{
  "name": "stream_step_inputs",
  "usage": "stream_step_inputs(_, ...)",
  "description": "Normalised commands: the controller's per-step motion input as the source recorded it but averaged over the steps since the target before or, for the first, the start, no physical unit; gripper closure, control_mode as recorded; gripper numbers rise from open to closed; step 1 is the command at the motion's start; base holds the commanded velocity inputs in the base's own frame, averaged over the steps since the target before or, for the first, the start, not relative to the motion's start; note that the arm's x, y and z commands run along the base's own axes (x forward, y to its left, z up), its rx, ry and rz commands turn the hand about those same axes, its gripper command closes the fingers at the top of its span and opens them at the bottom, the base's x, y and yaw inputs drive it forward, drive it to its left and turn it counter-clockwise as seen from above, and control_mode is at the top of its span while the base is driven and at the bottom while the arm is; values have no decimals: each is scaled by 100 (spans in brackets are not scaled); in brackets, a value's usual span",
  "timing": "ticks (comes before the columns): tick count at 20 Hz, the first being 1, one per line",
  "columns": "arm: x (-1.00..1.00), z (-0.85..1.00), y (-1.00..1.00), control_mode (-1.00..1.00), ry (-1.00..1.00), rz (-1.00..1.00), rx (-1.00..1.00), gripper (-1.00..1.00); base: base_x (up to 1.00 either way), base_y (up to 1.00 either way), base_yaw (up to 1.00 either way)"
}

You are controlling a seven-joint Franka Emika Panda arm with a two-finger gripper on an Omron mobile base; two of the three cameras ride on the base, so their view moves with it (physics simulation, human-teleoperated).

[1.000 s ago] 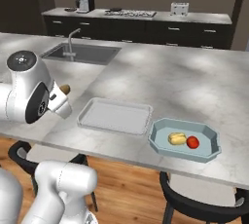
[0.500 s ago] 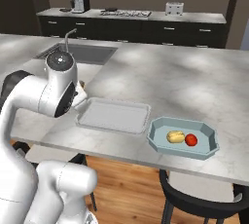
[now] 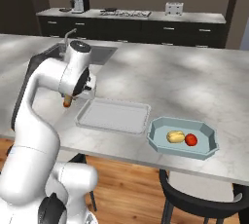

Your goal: Place the cold items (potato and tomato) from the fridge in one tupperware on the dining counter. Place the warm items (hot dog and kebab skewer) in the stove area in another tupperware.

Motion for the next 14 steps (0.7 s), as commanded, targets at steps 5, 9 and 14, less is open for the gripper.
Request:
stream_step_inputs(5, 26, -32, -18, -100, -20, 100, -54, 100, 0, 0, 0)
stream_step_inputs(9, 26, -46, -61, -100, 0, 100, 0, 100, 0, 0, 0)
stream_step_inputs(14, 24, -39, -75, -100, -1, 89, 0, 100, 0, 0, 0)
